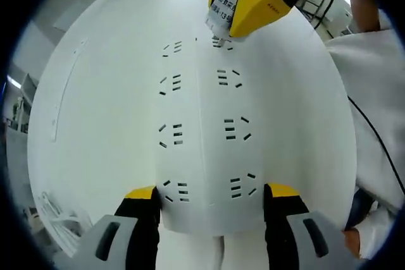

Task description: Straighten the power strip on the desk, plug the charger into it

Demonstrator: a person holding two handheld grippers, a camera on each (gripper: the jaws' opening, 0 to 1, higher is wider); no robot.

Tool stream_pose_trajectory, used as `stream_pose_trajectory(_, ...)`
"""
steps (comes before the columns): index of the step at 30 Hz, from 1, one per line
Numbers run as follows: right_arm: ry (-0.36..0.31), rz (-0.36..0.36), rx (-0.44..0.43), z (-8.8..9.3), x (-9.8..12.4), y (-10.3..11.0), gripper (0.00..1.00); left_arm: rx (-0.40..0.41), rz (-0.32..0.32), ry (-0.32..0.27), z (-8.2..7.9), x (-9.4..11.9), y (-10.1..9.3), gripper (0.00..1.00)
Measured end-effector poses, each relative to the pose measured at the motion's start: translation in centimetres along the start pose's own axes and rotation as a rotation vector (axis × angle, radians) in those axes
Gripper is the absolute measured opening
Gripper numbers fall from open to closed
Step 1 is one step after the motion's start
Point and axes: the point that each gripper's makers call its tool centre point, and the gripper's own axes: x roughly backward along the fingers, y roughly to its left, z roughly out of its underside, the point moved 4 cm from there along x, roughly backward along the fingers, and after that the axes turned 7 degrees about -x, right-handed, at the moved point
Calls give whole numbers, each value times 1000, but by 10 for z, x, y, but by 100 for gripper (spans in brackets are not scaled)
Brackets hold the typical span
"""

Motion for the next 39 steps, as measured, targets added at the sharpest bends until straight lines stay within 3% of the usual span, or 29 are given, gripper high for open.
stream_pose_trajectory(10,7,24,-89,2,-4,-3,26,-2,0,-1,0,0,3,67)
stream_pose_trajectory(11,18,18,-176,6,-6,-4,26,0,-2,-2,0,0,4,67)
stream_pose_trajectory(12,14,4,-126,8,-3,-5,26,-1,-1,-4,0,0,4,67)
stream_pose_trajectory(22,-4,22,-153,-3,-7,-3,26,1,-3,4,-2,0,4,67)
stream_pose_trajectory(23,7,40,-94,-1,-13,-5,26,0,-3,4,-2,0,3,67)
stream_pose_trajectory(24,-18,49,-200,-9,-8,-5,26,4,-6,6,-2,-1,4,67)
stream_pose_trajectory(25,-3,28,-151,-6,-7,-5,26,1,-7,6,-2,-1,3,67)
stream_pose_trajectory(28,2,-5,-183,-9,-8,-9,26,4,-6,1,-3,-2,-1,67)
stream_pose_trajectory(32,-15,12,-157,-3,-9,-1,26,3,-5,-8,-2,-3,-3,67)
stream_pose_trajectory(35,-34,-25,-158,1,-9,-1,27,5,-6,1,-2,-3,-8,67)
stream_pose_trajectory(38,-101,-83,-30,-1,-13,1,31,7,-4,-7,-2,-2,-9,68)
stream_pose_trajectory(39,-120,-115,-26,2,-14,6,37,8,-3,-10,-2,-2,-10,68)
